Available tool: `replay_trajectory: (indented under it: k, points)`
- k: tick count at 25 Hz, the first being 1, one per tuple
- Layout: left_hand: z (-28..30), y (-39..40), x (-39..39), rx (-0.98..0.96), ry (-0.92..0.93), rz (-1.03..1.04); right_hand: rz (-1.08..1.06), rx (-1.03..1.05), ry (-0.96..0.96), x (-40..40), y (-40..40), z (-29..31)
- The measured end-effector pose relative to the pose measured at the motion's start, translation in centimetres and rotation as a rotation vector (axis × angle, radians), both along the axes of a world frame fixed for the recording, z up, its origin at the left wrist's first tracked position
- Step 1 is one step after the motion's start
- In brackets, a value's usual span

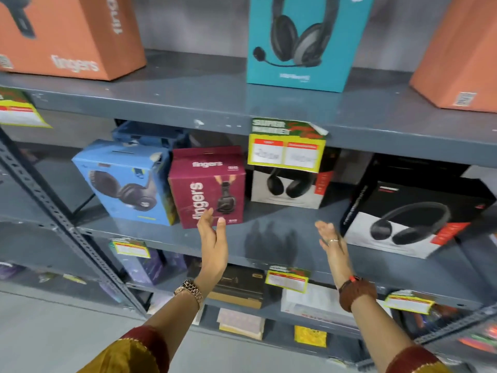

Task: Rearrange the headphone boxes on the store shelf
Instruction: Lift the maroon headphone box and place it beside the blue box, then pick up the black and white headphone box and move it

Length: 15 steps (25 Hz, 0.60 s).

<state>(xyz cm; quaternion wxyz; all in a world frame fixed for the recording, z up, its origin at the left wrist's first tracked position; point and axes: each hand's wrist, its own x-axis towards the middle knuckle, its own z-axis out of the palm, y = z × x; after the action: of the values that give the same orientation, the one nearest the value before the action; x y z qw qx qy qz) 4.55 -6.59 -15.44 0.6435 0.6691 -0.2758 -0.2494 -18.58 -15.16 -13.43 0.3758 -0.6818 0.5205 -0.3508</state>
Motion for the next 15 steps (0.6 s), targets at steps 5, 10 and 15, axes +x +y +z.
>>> replay_trajectory:
  k: [5, 10, 15]
  points:
    - [0.6, -3.2, -11.9, 0.015, 0.079, -0.093, -0.089, 0.289, -0.354, -12.8, -2.9, -1.8]
    - [1.9, -7.4, -21.8, 0.001, 0.112, -0.145, -0.133, 0.301, -0.255, -22.5, -5.0, 1.0]
    - [4.1, -11.5, -27.1, 0.020, 0.030, -0.245, -0.236, 0.254, -0.395, -26.0, -9.4, 4.2]
